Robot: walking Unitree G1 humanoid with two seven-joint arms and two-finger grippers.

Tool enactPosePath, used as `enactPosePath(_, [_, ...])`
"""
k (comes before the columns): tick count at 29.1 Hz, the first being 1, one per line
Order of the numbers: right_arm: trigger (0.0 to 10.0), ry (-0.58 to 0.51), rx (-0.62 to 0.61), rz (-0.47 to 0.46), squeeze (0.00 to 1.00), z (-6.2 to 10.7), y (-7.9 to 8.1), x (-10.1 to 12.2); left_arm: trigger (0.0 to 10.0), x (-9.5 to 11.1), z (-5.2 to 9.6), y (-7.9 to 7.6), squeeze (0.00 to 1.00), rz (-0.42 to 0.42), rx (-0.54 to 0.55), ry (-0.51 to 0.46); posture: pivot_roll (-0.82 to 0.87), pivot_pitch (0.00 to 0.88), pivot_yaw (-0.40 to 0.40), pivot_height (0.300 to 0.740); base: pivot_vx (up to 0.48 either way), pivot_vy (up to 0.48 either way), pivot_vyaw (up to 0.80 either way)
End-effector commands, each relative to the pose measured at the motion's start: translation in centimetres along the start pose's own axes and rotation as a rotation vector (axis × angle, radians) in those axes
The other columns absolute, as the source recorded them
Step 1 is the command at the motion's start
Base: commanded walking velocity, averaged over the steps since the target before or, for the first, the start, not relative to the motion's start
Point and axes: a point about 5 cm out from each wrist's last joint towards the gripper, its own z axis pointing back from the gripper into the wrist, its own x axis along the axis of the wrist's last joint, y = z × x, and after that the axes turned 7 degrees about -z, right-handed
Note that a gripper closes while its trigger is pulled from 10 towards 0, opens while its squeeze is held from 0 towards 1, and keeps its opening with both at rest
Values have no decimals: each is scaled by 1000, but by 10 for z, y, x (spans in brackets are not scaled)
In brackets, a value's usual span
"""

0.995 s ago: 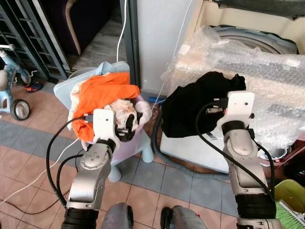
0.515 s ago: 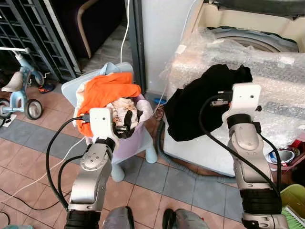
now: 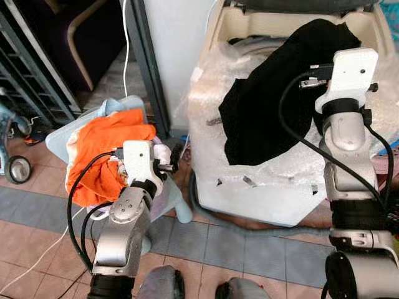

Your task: Clothes washing

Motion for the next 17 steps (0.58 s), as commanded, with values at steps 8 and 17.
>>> enactPosePath(8, [10000, -128, 159, -15, 0, -57, 10, 44, 10000, -4, 4, 10, 0, -22, 79, 21, 11, 121, 29, 740, 180, 0, 0])
enactPosePath(17, [10000, -20, 238, -68, 1000, -80, 25, 42, 10000, -5, 5, 8, 0, -29, 85, 22, 19, 121, 15, 740, 0, 0, 0])
